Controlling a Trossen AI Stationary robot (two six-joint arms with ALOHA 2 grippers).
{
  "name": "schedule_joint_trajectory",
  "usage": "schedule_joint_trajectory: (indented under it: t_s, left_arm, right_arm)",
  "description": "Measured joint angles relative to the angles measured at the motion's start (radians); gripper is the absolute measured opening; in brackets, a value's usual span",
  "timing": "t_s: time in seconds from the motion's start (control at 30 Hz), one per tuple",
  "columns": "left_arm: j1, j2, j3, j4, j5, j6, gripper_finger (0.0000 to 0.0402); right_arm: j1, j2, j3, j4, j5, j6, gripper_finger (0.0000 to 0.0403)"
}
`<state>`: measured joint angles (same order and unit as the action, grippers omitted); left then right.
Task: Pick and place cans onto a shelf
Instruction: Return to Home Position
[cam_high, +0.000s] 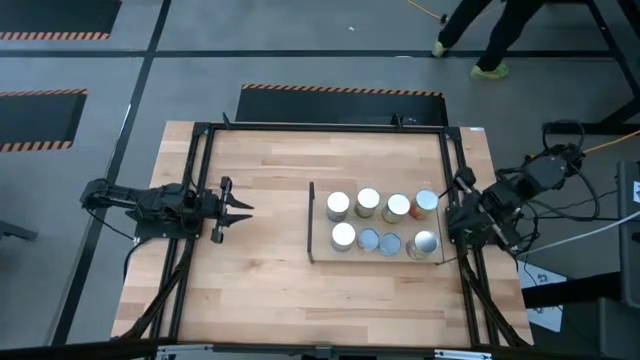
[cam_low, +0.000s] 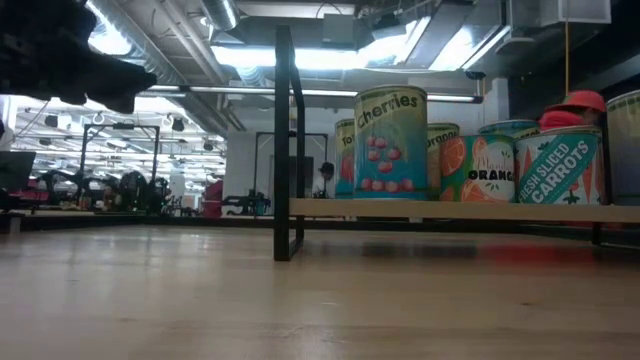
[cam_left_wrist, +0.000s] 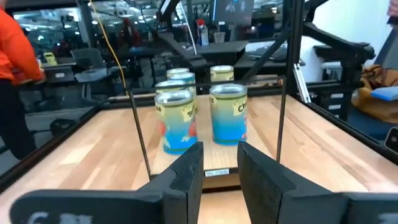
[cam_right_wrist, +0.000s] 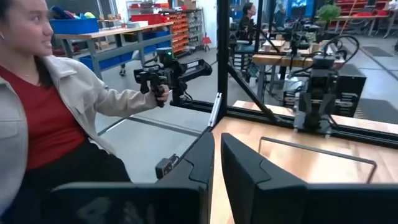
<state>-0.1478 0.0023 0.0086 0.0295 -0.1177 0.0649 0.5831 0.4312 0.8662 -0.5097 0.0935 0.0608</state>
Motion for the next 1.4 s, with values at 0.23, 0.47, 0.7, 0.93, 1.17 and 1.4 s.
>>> schedule_joint_trajectory:
  t_s: [0.23,0.47,0.7,0.93,1.17,1.4]
  left_arm:
    - [0.018,0.000,0.000,0.001,-0.012,0.023,0.0092]
    - [0.045,0.000,0.000,-0.002,0.002,0.024,0.0092]
    - [0.045,0.000,0.000,-0.003,0.004,0.019,0.0092]
    - [0.045,0.000,0.000,-0.002,0.004,0.018,0.0092]
    - [0.045,0.000,0.000,-0.001,0.004,0.018,0.0092]
    - [0.044,0.000,0.000,0.000,0.004,0.018,0.0092]
  right_arm:
    - [0.000,-0.109,-0.139,0.058,0.011,0.013,0.0035]
    - [-0.001,-0.264,-0.339,0.217,0.028,-0.014,0.0035]
    - [-0.001,-0.409,-0.507,0.293,0.030,0.008,0.0035]
    - [-0.004,-0.427,-0.637,0.424,0.047,-0.022,0.0035]
    - [-0.004,-0.430,-0.708,0.487,0.129,-0.052,0.0035]
    - [-0.005,-0.430,-0.726,0.500,0.168,-0.093,0.0035]
